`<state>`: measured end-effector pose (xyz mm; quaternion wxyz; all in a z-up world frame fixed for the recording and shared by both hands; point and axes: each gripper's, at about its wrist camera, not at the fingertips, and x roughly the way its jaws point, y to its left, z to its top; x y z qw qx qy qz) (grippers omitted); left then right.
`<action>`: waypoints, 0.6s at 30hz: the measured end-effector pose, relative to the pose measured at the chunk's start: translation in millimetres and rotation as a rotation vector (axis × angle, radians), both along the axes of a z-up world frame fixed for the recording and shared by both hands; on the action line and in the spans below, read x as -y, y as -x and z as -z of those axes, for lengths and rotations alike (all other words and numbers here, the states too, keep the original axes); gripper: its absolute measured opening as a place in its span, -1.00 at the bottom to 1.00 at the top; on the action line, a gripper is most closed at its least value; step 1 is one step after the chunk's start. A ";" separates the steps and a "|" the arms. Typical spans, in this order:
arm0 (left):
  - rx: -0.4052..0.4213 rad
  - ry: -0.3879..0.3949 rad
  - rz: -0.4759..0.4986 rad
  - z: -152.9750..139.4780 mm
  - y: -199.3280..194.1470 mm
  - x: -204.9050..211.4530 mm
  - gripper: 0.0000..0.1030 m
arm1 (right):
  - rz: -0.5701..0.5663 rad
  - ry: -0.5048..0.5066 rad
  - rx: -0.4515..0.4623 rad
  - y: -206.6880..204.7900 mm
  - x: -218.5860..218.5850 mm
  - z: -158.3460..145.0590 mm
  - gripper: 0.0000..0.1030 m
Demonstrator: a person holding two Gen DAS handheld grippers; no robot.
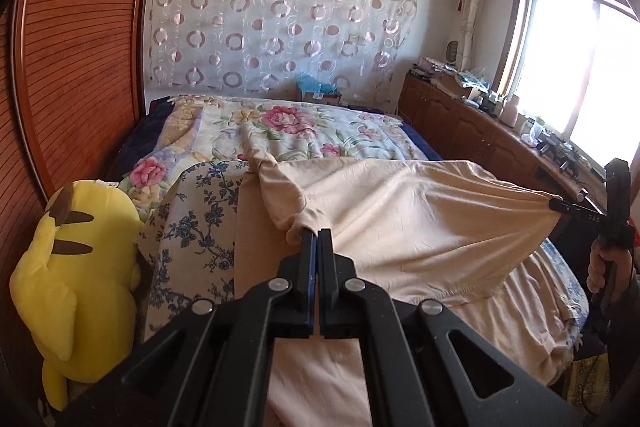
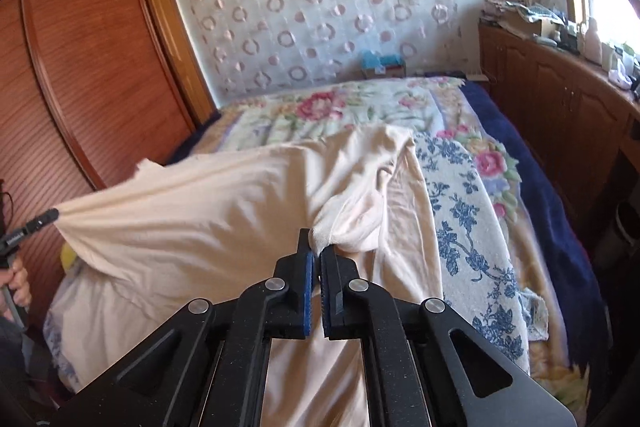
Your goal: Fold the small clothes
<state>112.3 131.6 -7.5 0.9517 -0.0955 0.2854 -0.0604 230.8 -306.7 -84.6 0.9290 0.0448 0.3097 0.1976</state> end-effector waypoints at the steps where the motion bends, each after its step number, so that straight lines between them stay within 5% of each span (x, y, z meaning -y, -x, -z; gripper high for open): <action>1: 0.007 0.003 -0.003 -1.2 6.6 -0.5 -1.00 | -0.002 -0.004 0.010 5.3 2.1 -3.7 -0.99; 18: -0.058 0.046 -0.052 21.9 90.6 -16.8 -1.00 | -0.001 0.011 0.042 114.7 56.6 -23.6 -0.99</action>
